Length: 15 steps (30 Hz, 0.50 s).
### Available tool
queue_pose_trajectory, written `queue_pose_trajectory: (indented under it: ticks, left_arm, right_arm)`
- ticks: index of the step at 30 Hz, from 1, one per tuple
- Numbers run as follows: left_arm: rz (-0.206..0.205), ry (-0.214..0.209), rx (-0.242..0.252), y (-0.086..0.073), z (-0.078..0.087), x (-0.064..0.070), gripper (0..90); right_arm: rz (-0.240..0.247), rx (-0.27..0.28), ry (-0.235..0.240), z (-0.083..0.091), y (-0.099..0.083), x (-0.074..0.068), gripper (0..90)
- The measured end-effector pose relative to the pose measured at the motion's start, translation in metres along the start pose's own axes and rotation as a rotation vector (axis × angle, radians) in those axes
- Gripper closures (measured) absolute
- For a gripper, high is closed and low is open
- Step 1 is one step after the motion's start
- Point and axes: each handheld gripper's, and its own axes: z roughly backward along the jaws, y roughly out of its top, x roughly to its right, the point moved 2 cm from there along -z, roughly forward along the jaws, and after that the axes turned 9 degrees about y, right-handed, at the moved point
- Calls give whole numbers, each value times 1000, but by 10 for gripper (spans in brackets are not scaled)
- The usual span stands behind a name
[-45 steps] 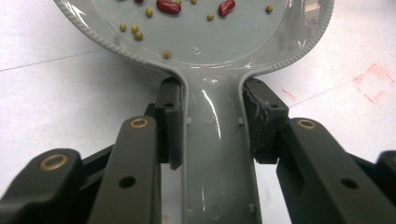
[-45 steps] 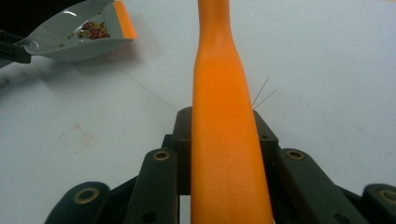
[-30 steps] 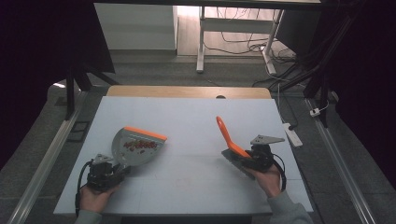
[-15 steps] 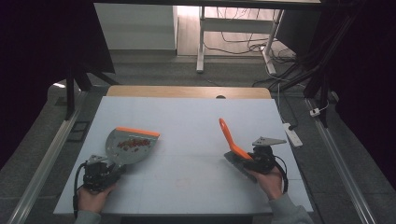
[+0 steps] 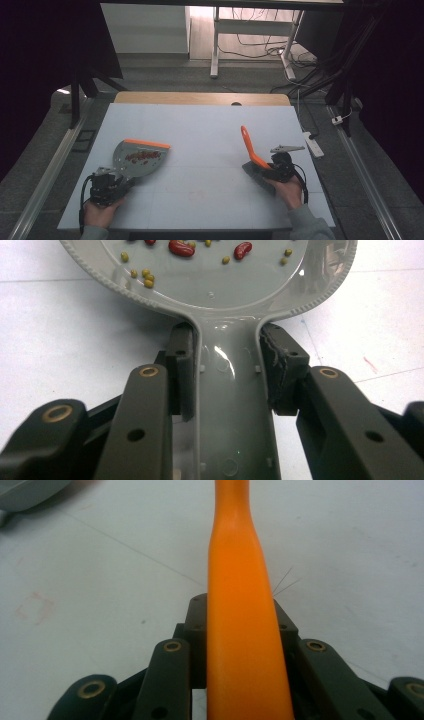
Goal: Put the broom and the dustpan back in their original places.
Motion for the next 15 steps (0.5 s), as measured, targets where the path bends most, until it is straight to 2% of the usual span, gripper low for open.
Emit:
queue_pose_trajectory:
  ticks: [7,15]
  left_arm:
    - [-9,7,-15,-2,-2,1,612]
    - [-6,-2,-13,-3,-1,3,586]
  right_arm:
    - [8,-36,-45,-3,1,12,624]
    - [26,-65,-67,-5,3,18,528]
